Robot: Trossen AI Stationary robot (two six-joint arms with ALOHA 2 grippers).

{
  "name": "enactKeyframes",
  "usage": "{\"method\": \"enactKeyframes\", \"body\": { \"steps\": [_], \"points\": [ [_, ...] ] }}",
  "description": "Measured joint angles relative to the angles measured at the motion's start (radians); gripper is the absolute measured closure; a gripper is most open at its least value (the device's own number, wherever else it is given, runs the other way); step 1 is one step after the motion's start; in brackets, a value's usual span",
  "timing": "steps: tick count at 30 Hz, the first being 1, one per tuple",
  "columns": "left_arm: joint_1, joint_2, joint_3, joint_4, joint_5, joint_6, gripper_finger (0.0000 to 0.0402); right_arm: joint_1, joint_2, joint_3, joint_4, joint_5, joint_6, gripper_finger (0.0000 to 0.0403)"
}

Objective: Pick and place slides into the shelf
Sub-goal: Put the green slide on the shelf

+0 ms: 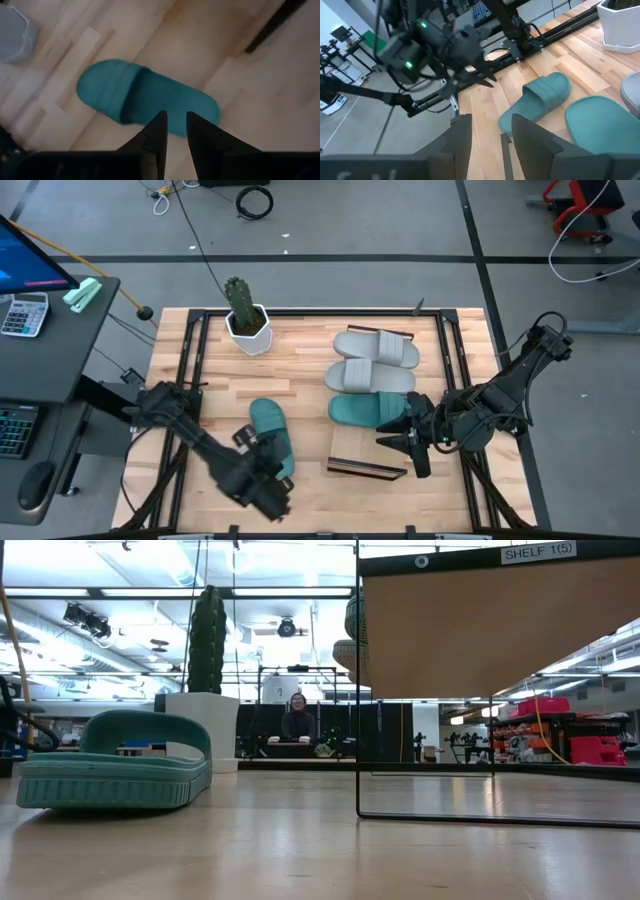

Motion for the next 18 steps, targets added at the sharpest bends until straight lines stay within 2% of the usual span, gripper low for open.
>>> {"method": "enactKeyframes", "body": {
  "steps": [8, 11, 14, 18],
  "points": [
    [0.095, 0.091, 0.0, 0.0, 0.084, 0.19, 0.0306, 0.0, 0.0, 0.0, -0.001, -0.011, 0.002, 0.0257],
    [0.105, 0.115, 0.0, 0.0, 0.097, 0.278, 0.0284, 0.0, 0.0, 0.0, -0.001, -0.021, 0.002, 0.0257],
    [0.092, 0.116, -0.013, 0.003, 0.066, 0.327, 0.0253, 0.0, 0.0, 0.0, -0.001, -0.022, 0.002, 0.0257],
    [0.061, 0.083, -0.136, 0.002, 0.036, 0.302, 0.0212, 0.0, 0.0, 0.0, -0.001, -0.03, 0.006, 0.0257]
  ]
}}
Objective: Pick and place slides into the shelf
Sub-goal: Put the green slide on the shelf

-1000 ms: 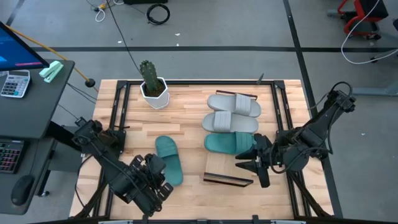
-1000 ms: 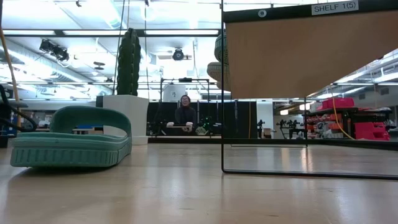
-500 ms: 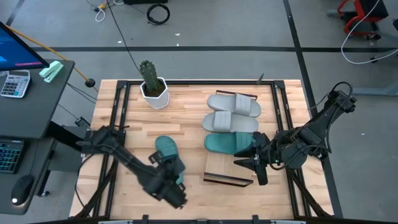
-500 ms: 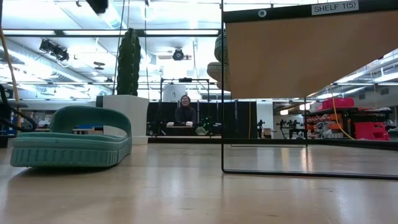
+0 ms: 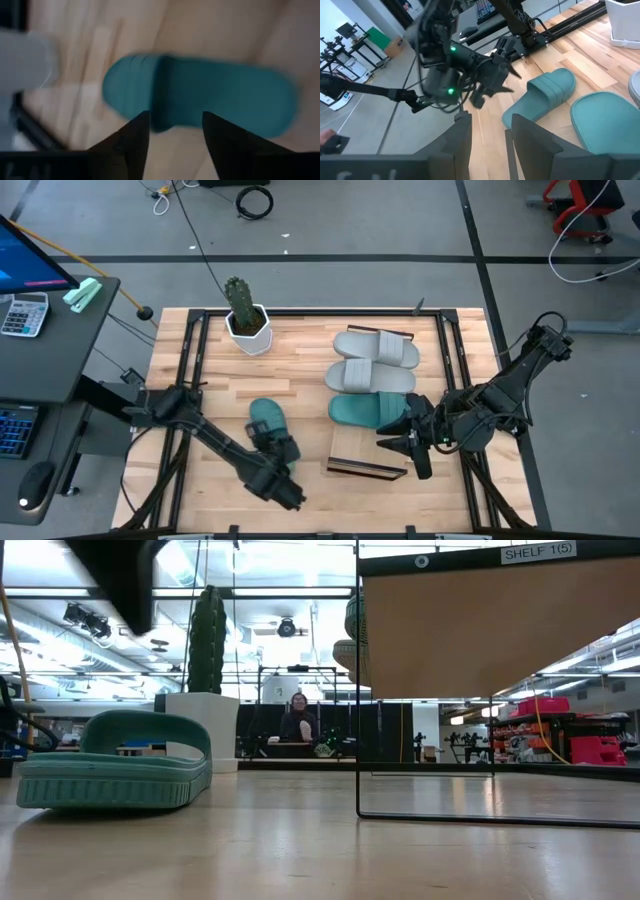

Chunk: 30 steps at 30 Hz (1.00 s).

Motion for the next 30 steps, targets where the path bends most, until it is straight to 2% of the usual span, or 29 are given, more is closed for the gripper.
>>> {"method": "enactKeyframes", "body": {
  "steps": [5, 12, 18, 24, 30],
  "points": [
    [-0.044, -0.079, -0.237, 0.045, 0.03, -0.114, 0.0189, 0.0, 0.0, 0.0, 0.0, -0.003, 0.0, 0.0257],
    [-0.079, -0.241, -0.464, 0.344, -0.028, -0.13, 0.0215, -0.021, 0.0, 0.0, 0.0, -0.004, 0.008, 0.0257],
    [-0.113, -0.338, -0.598, 0.359, -0.169, -0.103, 0.0233, -0.037, 0.0, 0.0, 0.0, -0.007, 0.026, 0.0257],
    [-0.127, -0.42, -0.736, 0.5, -0.183, -0.053, 0.0235, -0.037, 0.0, 0.0, 0.0, -0.008, 0.027, 0.0257],
    [-0.122, -0.431, -0.785, 0.494, -0.216, -0.093, 0.0232, -0.037, 0.0, 0.0, 0.0, -0.004, 0.049, 0.0257]
  ]
}}
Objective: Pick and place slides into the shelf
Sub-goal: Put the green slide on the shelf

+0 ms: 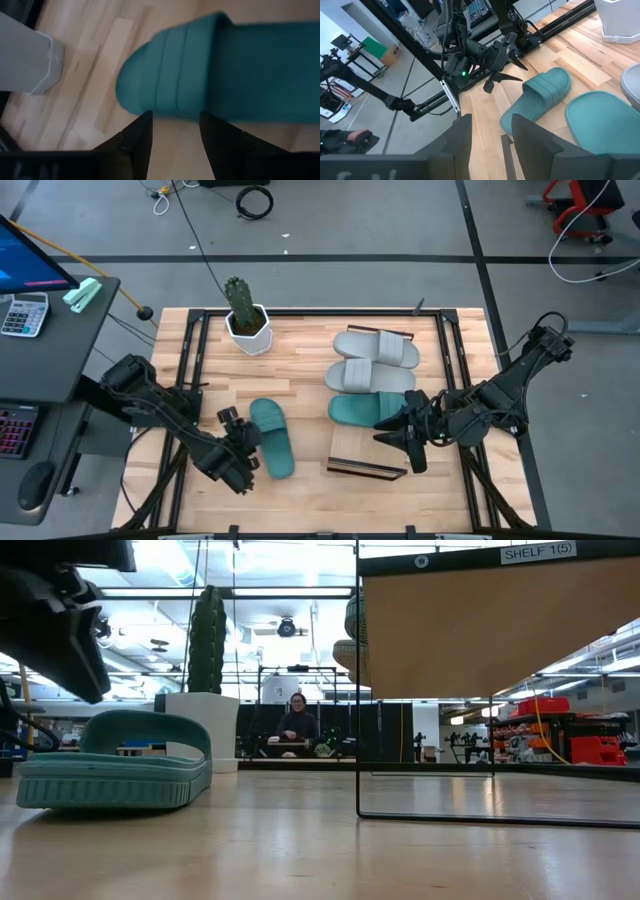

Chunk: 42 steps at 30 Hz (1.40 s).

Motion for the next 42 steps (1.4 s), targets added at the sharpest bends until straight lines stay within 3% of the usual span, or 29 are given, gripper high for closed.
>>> {"method": "enactKeyframes", "body": {
  "steps": [7, 12, 22, 42],
  "points": [
    [-0.001, 0.0, -0.002, 0.132, -0.027, 0.037, 0.0213, -0.013, 0.0, 0.0, 0.0, 0.001, 0.005, 0.0257],
    [0.0, 0.009, -0.026, 0.132, -0.033, 0.044, 0.0203, -0.034, 0.0, 0.0, 0.0, -0.007, 0.01, 0.0257],
    [0.004, 0.009, -0.127, 0.245, -0.037, 0.036, 0.0208, -0.035, 0.0, 0.0, 0.0, -0.014, 0.037, 0.0257],
    [0.055, 0.009, -0.177, 0.3, -0.083, 0.069, 0.0215, -0.047, 0.0, 0.0, 0.0, -0.014, 0.05, 0.0257]
  ]
}}
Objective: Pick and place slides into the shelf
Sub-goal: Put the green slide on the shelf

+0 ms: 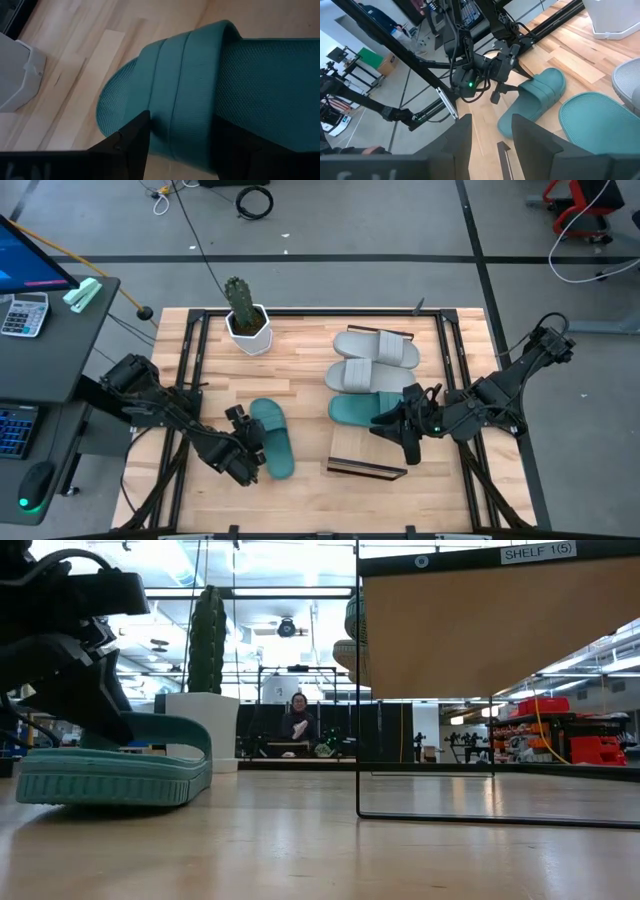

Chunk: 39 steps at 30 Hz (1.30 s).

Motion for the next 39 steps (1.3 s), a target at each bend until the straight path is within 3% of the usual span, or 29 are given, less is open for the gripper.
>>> {"method": "enactKeyframes", "body": {
  "steps": [9, 20, 28, 39],
  "points": [
    [0.001, -0.001, -0.029, 0.045, 0.003, 0.012, 0.0231, 0.0, 0.0, 0.0, -0.017, 0.0, 0.0, 0.0257],
    [0.024, 0.0, -0.03, 0.037, -0.003, 0.037, 0.0384, 0.0, 0.0, 0.0, -0.023, 0.0, 0.013, 0.0257],
    [0.027, 0.003, 0.031, -0.044, 0.003, 0.046, 0.0388, 0.0, 0.0, 0.0, -0.023, 0.0, 0.013, 0.0257],
    [0.009, 0.003, 0.328, -0.253, -0.002, 0.124, 0.0388, 0.0, 0.0, 0.0, -0.023, 0.001, 0.005, 0.0257]
  ]
}}
